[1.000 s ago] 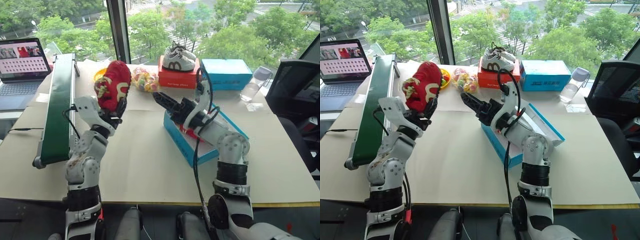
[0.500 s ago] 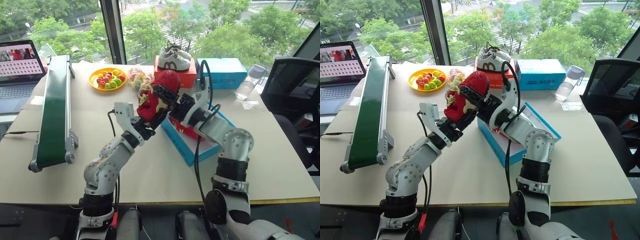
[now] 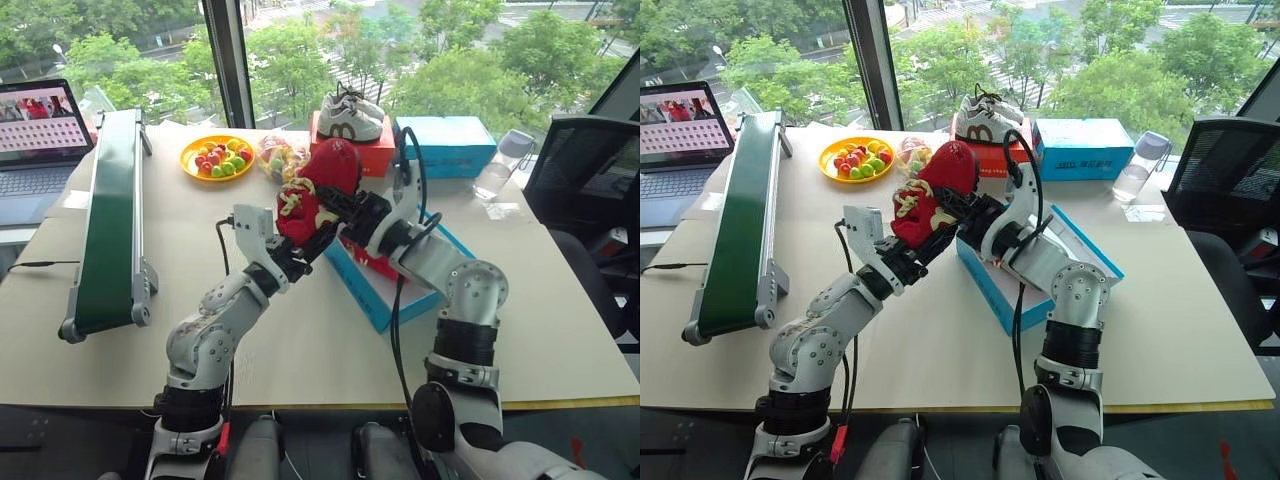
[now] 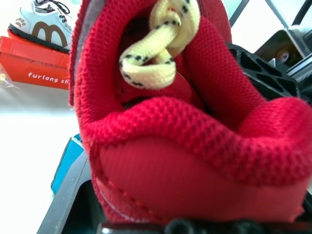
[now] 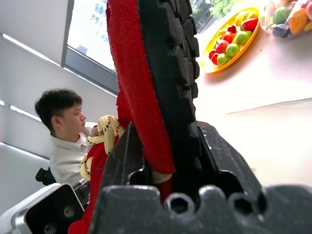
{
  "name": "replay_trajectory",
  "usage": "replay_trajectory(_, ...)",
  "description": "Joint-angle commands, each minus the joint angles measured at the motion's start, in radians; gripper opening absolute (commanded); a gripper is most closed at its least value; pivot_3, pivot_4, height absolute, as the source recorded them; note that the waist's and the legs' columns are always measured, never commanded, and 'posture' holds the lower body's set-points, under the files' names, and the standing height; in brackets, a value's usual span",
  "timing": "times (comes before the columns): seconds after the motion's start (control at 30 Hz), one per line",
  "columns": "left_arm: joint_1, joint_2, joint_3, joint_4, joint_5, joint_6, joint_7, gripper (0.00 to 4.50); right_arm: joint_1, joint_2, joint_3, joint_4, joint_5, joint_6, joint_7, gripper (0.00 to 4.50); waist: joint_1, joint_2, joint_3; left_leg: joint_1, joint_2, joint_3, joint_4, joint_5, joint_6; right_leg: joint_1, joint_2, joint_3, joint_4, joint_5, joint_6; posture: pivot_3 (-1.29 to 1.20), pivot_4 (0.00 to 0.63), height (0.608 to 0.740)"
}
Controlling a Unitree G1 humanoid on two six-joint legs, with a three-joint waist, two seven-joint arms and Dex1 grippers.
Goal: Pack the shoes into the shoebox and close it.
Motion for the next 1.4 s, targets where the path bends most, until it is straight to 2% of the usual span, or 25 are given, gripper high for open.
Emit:
replay_trajectory(0.03, -0.001, 0.002, -0.016, -0.009, 0.031, -0.031, -0.009, 3.05, -0.012, 0.005, 0.025, -0.060, 0.049, -0.011, 0.026, 0.71, 0.000, 0.000, 0.000, 0.000, 0.000, 0.000, 0.000, 0.000, 0.000, 0.000, 0.000, 0.000, 0.000, 0.000, 0.000, 0.00, 0.150, 0.740)
replay_trajectory(0.07, 0.002, 0.003, -0.019, -0.010, 0.033, -0.034, -0.015, 3.51, -0.011, 0.006, 0.025, -0.062, 0.054, -0.012, 0.025, 0.70, 0.000, 0.000, 0.000, 0.000, 0.000, 0.000, 0.000, 0.000, 0.000, 0.000, 0.000, 0.000, 0.000, 0.000, 0.000, 0.00, 0.150, 0.740)
replay_trajectory(0.1, 0.002, 0.010, -0.030, -0.012, 0.046, -0.027, -0.013, 3.63, -0.012, 0.010, 0.018, -0.059, 0.062, -0.015, 0.019, 0.70, 0.000, 0.000, 0.000, 0.000, 0.000, 0.000, 0.000, 0.000, 0.000, 0.000, 0.000, 0.000, 0.000, 0.000, 0.000, 0.00, 0.150, 0.740)
replay_trajectory(0.17, 0.011, 0.012, -0.038, -0.020, 0.035, -0.012, -0.029, 4.43, -0.026, 0.017, -0.013, -0.045, 0.074, -0.048, -0.002, 0.70, 0.000, 0.000, 0.000, 0.000, 0.000, 0.000, 0.000, 0.000, 0.000, 0.000, 0.000, 0.000, 0.000, 0.000, 0.000, 0.00, 0.150, 0.740)
replay_trajectory(0.27, 0.031, 0.019, -0.027, -0.030, 0.026, -0.003, -0.033, 4.47, -0.070, -0.007, -0.067, 0.000, 0.034, -0.134, -0.036, 0.70, 0.000, 0.000, 0.000, 0.000, 0.000, 0.000, 0.000, 0.000, 0.000, 0.000, 0.000, 0.000, 0.000, 0.000, 0.000, 0.00, 0.150, 0.740)
replay_trajectory(0.4, 0.075, 0.073, -0.048, -0.044, 0.067, -0.006, -0.064, 4.47, -0.141, -0.184, -0.056, 0.078, -0.052, -0.139, 0.026, 0.70, 0.007, 0.001, 0.001, 0.000, 0.000, 0.001, 0.000, 0.000, 0.000, -0.001, 0.000, 0.001, -0.001, 0.000, 0.000, 0.00, 0.150, 0.740)
replay_trajectory(0.5, 0.094, 0.095, -0.054, -0.046, 0.076, -0.013, -0.079, 4.47, -0.177, -0.362, 0.049, 0.134, -0.155, -0.076, 0.129, 0.70, 0.009, 0.002, 0.001, -0.001, 0.000, 0.002, -0.001, 0.000, 0.000, -0.002, 0.000, 0.001, -0.002, 0.000, 0.000, 0.00, 0.150, 0.740)
replay_trajectory(0.63, 0.097, 0.094, -0.057, -0.046, 0.080, -0.012, -0.087, 4.47, -0.194, -0.631, 0.321, 0.170, -0.319, -0.003, 0.391, 0.70, 0.007, 0.002, 0.001, -0.001, 0.001, 0.006, -0.002, -0.003, 0.004, -0.003, 0.000, 0.005, -0.004, 0.000, 0.000, 0.00, 0.150, 0.740)
replay_trajectory(0.83, 0.103, 0.087, -0.061, -0.052, 0.078, -0.009, -0.088, 4.47, -0.216, -0.805, 0.595, 0.238, -0.535, -0.075, 0.695, 0.70, -0.002, 0.003, 0.002, -0.002, 0.002, 0.008, 0.000, -0.006, 0.009, -0.003, 0.002, 0.007, -0.007, 0.000, 0.000, 0.00, 0.150, 0.740)
replay_trajectory(1.17, 0.121, 0.068, -0.057, -0.060, 0.077, -0.008, -0.075, 4.47, -0.244, -0.819, 0.777, 0.364, -0.776, -0.212, 0.981, 0.70, 0.001, 0.003, 0.002, -0.002, 0.006, 0.009, 0.001, -0.006, 0.008, -0.003, 0.006, 0.008, -0.011, 0.003, 0.001, 0.00, 0.150, 0.740)
replay_trajectory(1.4, 0.122, 0.052, -0.055, -0.052, 0.080, -0.014, -0.065, 4.47, -0.248, -0.746, 0.881, 0.499, -0.933, -0.317, 1.088, 0.70, 0.003, 0.003, 0.002, -0.002, 0.006, 0.009, 0.002, -0.006, 0.008, -0.002, 0.007, 0.008, -0.010, 0.003, 0.001, 0.00, 0.150, 0.740)
